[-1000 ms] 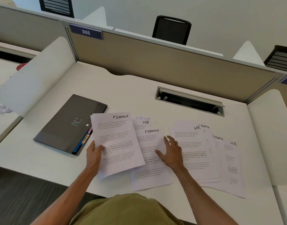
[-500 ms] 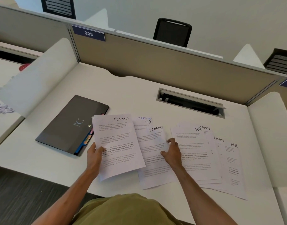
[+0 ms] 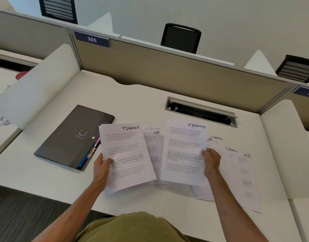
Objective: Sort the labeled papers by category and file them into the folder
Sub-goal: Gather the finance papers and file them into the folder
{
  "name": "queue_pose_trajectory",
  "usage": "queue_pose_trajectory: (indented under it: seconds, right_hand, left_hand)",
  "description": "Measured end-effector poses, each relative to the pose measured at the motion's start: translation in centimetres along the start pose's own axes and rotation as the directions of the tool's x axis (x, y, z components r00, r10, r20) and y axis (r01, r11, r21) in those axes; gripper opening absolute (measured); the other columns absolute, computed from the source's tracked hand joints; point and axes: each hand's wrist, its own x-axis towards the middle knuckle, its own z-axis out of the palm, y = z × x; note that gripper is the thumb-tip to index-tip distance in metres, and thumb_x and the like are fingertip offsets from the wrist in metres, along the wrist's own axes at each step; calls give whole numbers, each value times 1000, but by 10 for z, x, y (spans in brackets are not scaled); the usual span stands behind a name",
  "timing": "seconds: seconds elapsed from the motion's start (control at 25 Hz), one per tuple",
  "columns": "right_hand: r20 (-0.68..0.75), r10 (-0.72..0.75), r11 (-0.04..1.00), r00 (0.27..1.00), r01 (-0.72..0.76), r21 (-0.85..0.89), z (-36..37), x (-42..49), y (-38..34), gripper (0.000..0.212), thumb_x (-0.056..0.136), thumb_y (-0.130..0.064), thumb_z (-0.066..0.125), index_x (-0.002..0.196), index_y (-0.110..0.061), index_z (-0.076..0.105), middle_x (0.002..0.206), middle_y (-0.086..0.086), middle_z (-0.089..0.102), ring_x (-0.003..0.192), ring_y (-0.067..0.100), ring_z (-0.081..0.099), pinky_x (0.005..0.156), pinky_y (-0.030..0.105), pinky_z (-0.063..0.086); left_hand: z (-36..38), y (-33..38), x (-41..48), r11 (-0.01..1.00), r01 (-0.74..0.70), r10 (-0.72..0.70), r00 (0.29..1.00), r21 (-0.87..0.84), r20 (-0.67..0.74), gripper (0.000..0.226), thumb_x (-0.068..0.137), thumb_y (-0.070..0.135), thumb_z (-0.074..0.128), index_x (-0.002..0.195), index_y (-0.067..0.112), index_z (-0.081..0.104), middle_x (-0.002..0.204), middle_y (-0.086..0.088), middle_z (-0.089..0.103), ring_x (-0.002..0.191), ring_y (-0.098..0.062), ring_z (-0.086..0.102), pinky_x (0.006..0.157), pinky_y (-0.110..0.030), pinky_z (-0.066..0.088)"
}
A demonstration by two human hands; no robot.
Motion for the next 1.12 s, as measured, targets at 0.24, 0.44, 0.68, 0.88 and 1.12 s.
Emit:
queue_pose_trajectory:
  seconds: [0.24,0.44,0.68,0.88,1.12]
  right_hand:
    - [177,123,978,976,-150,147,19,-11,-13,19,83,1,70,77,-16,67,77,0,58,71,16,48,64,27,36]
    - [429,103,995,897,-96,-39,63,-27,11,9,80,-17,75,87,-20,72,92,5,71,84,23,60,75,39,42]
    - [546,94,993,832,-38,-113,94,-48,23,15,92,-17,67,106,-16,71,109,6,78,100,24,71,87,38,54]
    - [601,161,982,783,-66,-176,100,-58,31,21,92,-24,68,112,-20,66,116,3,76,112,26,71,101,48,54]
    - [652,106,984,751,16,-179,107,-66,28,23,100,-32,61,111,-14,66,106,5,76,97,29,71,79,41,53]
  left_hand:
    - [18,0,-5,999,-44,43,998,13,49,34,99,0,54,129,15,62,120,0,73,99,-23,72,71,-34,55]
    - [39,5,-11,996,-85,80,989,31,126,34,97,4,58,124,23,66,119,2,76,105,-26,74,82,-40,61]
    - [57,9,-18,994,-102,96,987,35,126,28,98,3,54,114,19,69,107,2,80,97,-23,77,75,-38,61]
    - [56,3,-16,995,-98,96,987,12,130,22,110,23,49,112,18,70,103,-2,80,96,-29,78,81,-47,64]
    - [48,-3,-11,993,-109,100,978,36,183,31,105,17,60,135,24,62,127,2,75,107,-21,76,83,-39,64]
